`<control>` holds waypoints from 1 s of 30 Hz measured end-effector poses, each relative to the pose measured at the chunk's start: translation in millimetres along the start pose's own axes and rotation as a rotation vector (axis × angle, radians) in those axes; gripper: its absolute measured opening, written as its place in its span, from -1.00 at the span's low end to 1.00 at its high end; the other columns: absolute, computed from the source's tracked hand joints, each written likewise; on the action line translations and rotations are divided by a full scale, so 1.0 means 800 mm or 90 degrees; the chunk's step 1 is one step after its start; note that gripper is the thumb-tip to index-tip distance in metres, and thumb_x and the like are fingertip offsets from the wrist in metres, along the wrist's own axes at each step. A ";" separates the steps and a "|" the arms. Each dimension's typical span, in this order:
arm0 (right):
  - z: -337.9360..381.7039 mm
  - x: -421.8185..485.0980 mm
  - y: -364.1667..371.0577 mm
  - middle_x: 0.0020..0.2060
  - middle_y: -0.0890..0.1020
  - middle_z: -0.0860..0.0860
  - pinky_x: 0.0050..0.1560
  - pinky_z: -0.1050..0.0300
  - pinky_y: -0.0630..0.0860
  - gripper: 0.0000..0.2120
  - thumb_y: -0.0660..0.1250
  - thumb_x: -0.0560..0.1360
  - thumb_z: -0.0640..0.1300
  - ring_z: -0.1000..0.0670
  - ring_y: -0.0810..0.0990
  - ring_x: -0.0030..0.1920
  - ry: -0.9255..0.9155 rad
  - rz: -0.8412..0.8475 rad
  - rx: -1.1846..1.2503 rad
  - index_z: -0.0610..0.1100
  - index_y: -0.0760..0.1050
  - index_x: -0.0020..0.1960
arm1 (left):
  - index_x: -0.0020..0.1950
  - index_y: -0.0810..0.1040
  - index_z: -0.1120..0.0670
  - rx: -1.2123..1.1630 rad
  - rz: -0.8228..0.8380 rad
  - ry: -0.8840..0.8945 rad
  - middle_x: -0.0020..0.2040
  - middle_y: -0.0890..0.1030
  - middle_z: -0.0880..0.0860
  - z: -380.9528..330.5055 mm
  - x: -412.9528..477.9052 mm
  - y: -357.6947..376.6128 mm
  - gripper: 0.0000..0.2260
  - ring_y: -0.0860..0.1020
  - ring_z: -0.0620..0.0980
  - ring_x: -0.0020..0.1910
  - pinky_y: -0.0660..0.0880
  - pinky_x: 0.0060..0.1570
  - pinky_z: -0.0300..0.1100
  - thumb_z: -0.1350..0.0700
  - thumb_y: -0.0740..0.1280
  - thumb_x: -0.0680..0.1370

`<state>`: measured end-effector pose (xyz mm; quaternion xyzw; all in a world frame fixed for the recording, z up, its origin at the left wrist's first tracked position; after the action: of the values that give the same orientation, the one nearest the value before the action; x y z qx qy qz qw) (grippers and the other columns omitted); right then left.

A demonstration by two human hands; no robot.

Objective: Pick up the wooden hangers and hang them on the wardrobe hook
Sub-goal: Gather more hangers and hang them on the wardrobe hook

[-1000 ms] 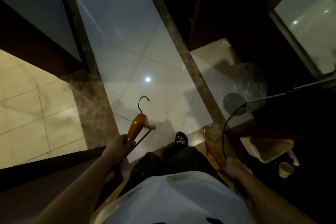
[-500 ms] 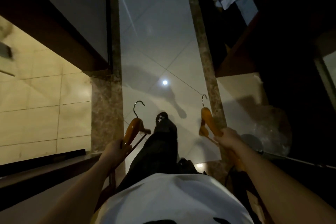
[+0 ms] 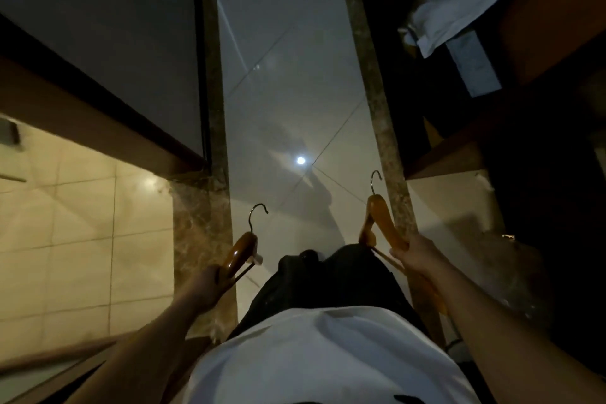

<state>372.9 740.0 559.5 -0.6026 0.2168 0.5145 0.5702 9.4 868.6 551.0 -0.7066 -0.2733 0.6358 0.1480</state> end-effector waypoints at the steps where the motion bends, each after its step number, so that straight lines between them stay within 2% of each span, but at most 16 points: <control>1: 0.004 0.005 -0.007 0.20 0.52 -0.21 0.19 -0.07 0.47 -0.57 0.21 0.54 0.04 -0.20 0.52 0.17 0.013 0.003 0.005 -0.22 0.37 0.30 | 0.16 0.50 0.14 -0.002 -0.004 0.015 -0.14 0.49 0.02 -0.018 0.014 -0.014 -0.77 0.46 -0.07 -0.16 0.40 -0.14 -0.24 0.07 0.29 0.55; 4: 0.010 0.024 -0.030 0.24 0.50 -0.21 0.22 -0.08 0.46 -0.48 0.20 0.51 0.12 -0.21 0.50 0.19 0.055 0.019 0.011 -0.21 0.35 0.33 | 0.14 0.50 0.17 -0.058 -0.005 0.052 -0.24 0.49 0.03 -0.080 0.054 -0.053 -0.78 0.49 -0.03 -0.23 0.40 -0.25 -0.22 0.10 0.30 0.54; 7: 0.016 0.052 -0.059 0.27 0.48 -0.21 0.24 -0.09 0.45 -0.44 0.20 0.49 0.12 -0.21 0.49 0.22 0.099 0.011 0.035 -0.22 0.32 0.36 | 0.10 0.49 0.16 -0.110 -0.014 0.094 -0.25 0.50 0.05 -0.149 0.090 -0.089 -0.82 0.48 -0.01 -0.28 0.41 -0.28 -0.18 0.12 0.29 0.55; 10: 0.033 0.095 -0.097 0.23 0.51 -0.21 0.21 -0.06 0.47 -0.48 0.20 0.50 0.10 -0.20 0.51 0.19 0.119 0.013 0.006 -0.23 0.36 0.32 | 0.04 0.47 0.11 -0.149 -0.029 0.133 -0.27 0.51 0.07 -0.214 0.121 -0.126 -0.88 0.48 0.00 -0.31 0.41 -0.31 -0.17 0.10 0.29 0.55; 13: 0.066 0.130 -0.141 0.18 0.54 -0.19 0.14 -0.01 0.50 -0.60 0.24 0.52 0.03 -0.18 0.54 0.15 0.119 0.026 -0.036 -0.21 0.39 0.23 | -0.01 0.44 0.09 -0.152 -0.023 0.155 -0.30 0.49 0.06 -0.270 0.145 -0.164 -0.92 0.47 -0.03 -0.35 0.39 -0.37 -0.21 0.10 0.28 0.56; 16: 0.109 0.162 -0.189 0.15 0.55 -0.16 0.08 0.03 0.49 -0.70 0.22 0.52 0.03 -0.17 0.55 0.12 0.101 0.023 -0.082 -0.16 0.41 0.13 | -0.01 0.43 0.07 -0.156 -0.024 0.143 -0.30 0.49 0.06 -0.310 0.173 -0.206 -0.94 0.46 -0.03 -0.34 0.39 -0.36 -0.20 0.11 0.27 0.56; 18: 0.144 0.188 -0.223 0.17 0.55 -0.16 0.12 0.02 0.49 -0.65 0.24 0.51 0.04 -0.17 0.54 0.13 0.081 0.005 -0.094 -0.17 0.41 0.18 | -0.08 0.43 0.02 -0.150 -0.026 0.133 -0.29 0.50 0.07 -0.329 0.193 -0.234 -0.96 0.47 -0.03 -0.34 0.39 -0.35 -0.19 0.11 0.27 0.56; 20: 0.180 0.210 -0.256 0.17 0.55 -0.18 0.15 -0.01 0.49 -0.61 0.24 0.51 0.03 -0.19 0.54 0.14 0.046 -0.007 -0.075 -0.20 0.42 0.22 | -0.16 0.41 -0.03 -0.127 -0.026 0.112 -0.27 0.51 0.06 -0.339 0.209 -0.260 -0.88 0.47 -0.04 -0.33 0.39 -0.36 -0.21 0.13 0.28 0.56; 22: 0.217 0.231 -0.285 0.18 0.54 -0.20 0.17 -0.03 0.49 -0.59 0.23 0.53 0.03 -0.20 0.53 0.16 0.008 -0.014 -0.036 -0.23 0.43 0.25 | -0.08 0.47 0.05 -0.115 -0.029 0.077 -0.23 0.54 0.08 -0.343 0.230 -0.286 -0.97 0.50 -0.01 -0.29 0.45 -0.30 -0.17 0.11 0.29 0.55; 27: 0.293 0.279 -0.346 0.20 0.53 -0.21 0.18 -0.12 0.49 -0.52 0.24 0.50 0.03 -0.22 0.51 0.17 -0.025 -0.062 0.061 -0.20 0.38 0.34 | 0.07 0.51 0.28 -0.088 -0.005 0.042 -0.25 0.56 0.15 -0.351 0.315 -0.357 -0.74 0.56 0.13 -0.25 0.57 -0.06 0.11 0.09 0.31 0.54; 30: 0.335 0.297 -0.368 0.22 0.52 -0.21 0.20 -0.11 0.47 -0.48 0.25 0.50 0.07 -0.22 0.50 0.19 -0.002 -0.085 0.111 -0.19 0.36 0.36 | 0.09 0.50 0.25 -0.076 -0.012 0.046 -0.19 0.59 0.20 -0.384 0.363 -0.407 -0.75 0.58 0.16 -0.20 0.56 -0.04 0.08 0.09 0.31 0.54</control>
<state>612.4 1136.2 538.5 -0.5632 0.2191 0.4557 0.6536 257.7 1340.1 540.4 -0.7339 -0.3120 0.5910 0.1216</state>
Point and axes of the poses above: each hand's wrist, its own x-axis towards the middle knuckle, its own y-axis out of the palm, z = x × y, the point moved 4 cm from there along x, towards the middle knuckle
